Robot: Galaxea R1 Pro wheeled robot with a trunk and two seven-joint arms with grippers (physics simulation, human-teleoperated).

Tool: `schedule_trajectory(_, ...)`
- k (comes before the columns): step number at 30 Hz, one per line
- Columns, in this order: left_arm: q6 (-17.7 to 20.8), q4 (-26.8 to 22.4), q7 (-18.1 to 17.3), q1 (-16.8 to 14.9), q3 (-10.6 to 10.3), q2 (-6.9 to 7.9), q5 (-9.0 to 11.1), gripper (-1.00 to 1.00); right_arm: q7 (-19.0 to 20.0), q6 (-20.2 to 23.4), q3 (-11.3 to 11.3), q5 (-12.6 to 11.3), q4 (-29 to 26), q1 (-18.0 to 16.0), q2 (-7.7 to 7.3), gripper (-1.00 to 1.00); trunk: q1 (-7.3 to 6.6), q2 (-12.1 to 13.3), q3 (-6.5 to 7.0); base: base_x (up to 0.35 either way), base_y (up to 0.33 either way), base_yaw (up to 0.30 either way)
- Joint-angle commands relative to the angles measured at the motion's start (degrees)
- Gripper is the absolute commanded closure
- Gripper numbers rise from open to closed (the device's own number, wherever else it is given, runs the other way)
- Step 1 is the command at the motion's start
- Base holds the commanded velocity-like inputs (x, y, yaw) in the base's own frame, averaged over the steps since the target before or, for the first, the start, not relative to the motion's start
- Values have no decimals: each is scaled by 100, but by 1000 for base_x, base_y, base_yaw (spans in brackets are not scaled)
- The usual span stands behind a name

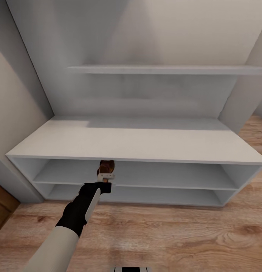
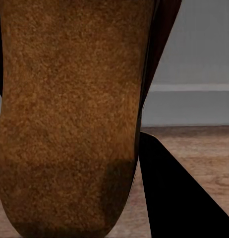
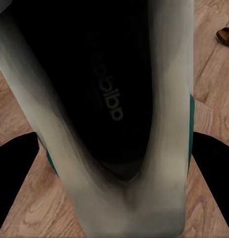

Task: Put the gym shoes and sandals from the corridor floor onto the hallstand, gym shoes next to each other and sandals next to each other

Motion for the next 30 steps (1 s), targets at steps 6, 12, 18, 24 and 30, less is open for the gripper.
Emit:
schedule_trajectory(6, 28, -6, 35, -3, -16, 2, 33, 100, 50, 21, -9, 61, -5, -6, -1, 100, 2, -2, -5, 286, 0, 0)
schedule_trajectory(12, 28, -6, 35, -3, -15, 2, 33, 100, 53, 21, -5, 61, -5, -6, -1, 100, 2, -2, -5, 45, 0, 0)
schedule_trajectory(18, 28, -6, 35, -3, -4, 2, 33, 100, 49, 21, -4, 61, -5, -6, -1, 100, 2, -2, -5, 105, 0, 0)
schedule_trajectory(24, 28, -6, 35, -3, -10, 2, 33, 100, 49, 21, -3, 61, -5, -6, -1, 100, 2, -2, -5, 189, 0, 0)
schedule_trajectory(30, 28, -6, 35, -3, -10, 2, 33, 100, 48, 21, -2, 61, -5, -6, -1, 100, 2, -2, -5, 20, 0, 0)
